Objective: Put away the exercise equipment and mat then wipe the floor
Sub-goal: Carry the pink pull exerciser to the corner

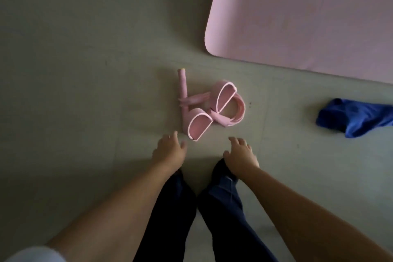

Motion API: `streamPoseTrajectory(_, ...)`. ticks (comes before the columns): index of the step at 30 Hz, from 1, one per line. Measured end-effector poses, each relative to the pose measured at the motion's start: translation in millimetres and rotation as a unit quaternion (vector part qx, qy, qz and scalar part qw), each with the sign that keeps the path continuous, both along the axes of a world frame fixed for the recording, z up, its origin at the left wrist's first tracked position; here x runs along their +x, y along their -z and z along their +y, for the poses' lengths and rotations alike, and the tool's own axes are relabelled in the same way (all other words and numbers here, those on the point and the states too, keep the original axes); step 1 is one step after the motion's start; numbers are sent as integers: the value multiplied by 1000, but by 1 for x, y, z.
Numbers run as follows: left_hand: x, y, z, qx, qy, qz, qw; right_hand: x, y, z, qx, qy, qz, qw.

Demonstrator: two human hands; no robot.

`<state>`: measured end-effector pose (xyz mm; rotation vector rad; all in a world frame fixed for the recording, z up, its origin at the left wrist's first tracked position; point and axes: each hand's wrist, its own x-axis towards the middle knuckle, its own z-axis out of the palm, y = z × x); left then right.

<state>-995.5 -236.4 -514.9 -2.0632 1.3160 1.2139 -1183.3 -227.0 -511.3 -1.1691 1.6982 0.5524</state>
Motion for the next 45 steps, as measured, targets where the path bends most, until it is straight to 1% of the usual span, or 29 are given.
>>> streamPoseTrajectory(3, -8, 88, -34, -63, -90, -18, 994, 3, 88, -17, -57, -4, 23, 998)
streamPoseTrajectory(5, -13, 139, -54, -100, -195, -18, 976, 5, 137, -25, -88, -10, 34, 996)
streamPoseTrajectory(6, -14, 167, -63, -110, -268, 0, 957, 6, 159, -28, -98, -7, 36, 995)
streamPoseTrajectory(7, -15, 191, -71, -111, -348, 29, 930, 8, 178, -31, -106, -8, 41, 993)
streamPoseTrajectory(8, -14, 215, -76, -103, -426, 60, 897, 10, 195, -33, -114, -14, 53, 992)
streamPoseTrajectory(9, -10, 244, -78, -94, -482, 84, 867, 11, 208, -34, -128, -26, 71, 989)
streamPoseTrajectory(10, -4, 263, -78, -75, -511, 115, 848, 12, 217, -35, -147, -38, 91, 984)
streamPoseTrajectory(11, -1, 270, -79, -49, -517, 149, 841, 11, 222, -36, -165, -48, 106, 979)
streamPoseTrajectory(13, 0, 256, -80, -4, -501, 203, 841, 6, 216, -37, -181, -73, 110, 975)
streamPoseTrajectory(15, -3, 217, -78, -6, -486, 198, 851, -2, 197, -35, -181, -84, 97, 975)
streamPoseTrajectory(17, -2, 177, -70, -28, -461, 171, 870, -10, 164, -32, -180, -62, 67, 979)
streamPoseTrajectory(19, 0, 132, -58, -40, -460, 145, 875, -15, 118, -27, -176, -33, 24, 984)
streamPoseTrajectory(21, 3, 84, -49, -35, -465, 139, 874, -19, 66, -24, -164, -11, 14, 986)
streamPoseTrajectory(23, 2, 34, -44, -24, -484, 152, 861, -24, 11, -22, -153, 13, 29, 988)
streamPoseTrajectory(25, -5, -27, -43, -17, -486, 165, 858, -26, -46, -20, -141, 41, 44, 988)
streamPoseTrajectory(28, -26, -124, -53, -53, -478, 192, 855, -28, -131, -22, -136, 72, 63, 986)
streamPoseTrajectory(31, -45, -220, -68, -62, -478, 232, 845, -34, -220, -28, -157, 99, 68, 980)
streamPoseTrajectory(33, -55, -276, -74, -77, -442, 263, 854, -40, -276, -27, -171, 95, 66, 978)
streamPoseTrajectory(36, -68, -349, -75, -122, -340, 314, 878, -52, -349, -17, -198, 107, 81, 971)
streamPoseTrajectory(38, -79, -389, -74, -126, -264, 304, 907, -58, -394, -6, -238, 115, 79, 961)
streamPoseTrajectory(39, -85, -406, -74, -123, -234, 304, 915, -63, -415, 1, -259, 118, 78, 955)
streamPoseTrajectory(42, -119, -447, -73, -105, -168, 346, 917, -88, -465, 26, -294, 137, 105, 940)
streamPoseTrajectory(45, -171, -482, -67, -70, -93, 376, 919, -129, -499, 56, -298, 195, 134, 925)
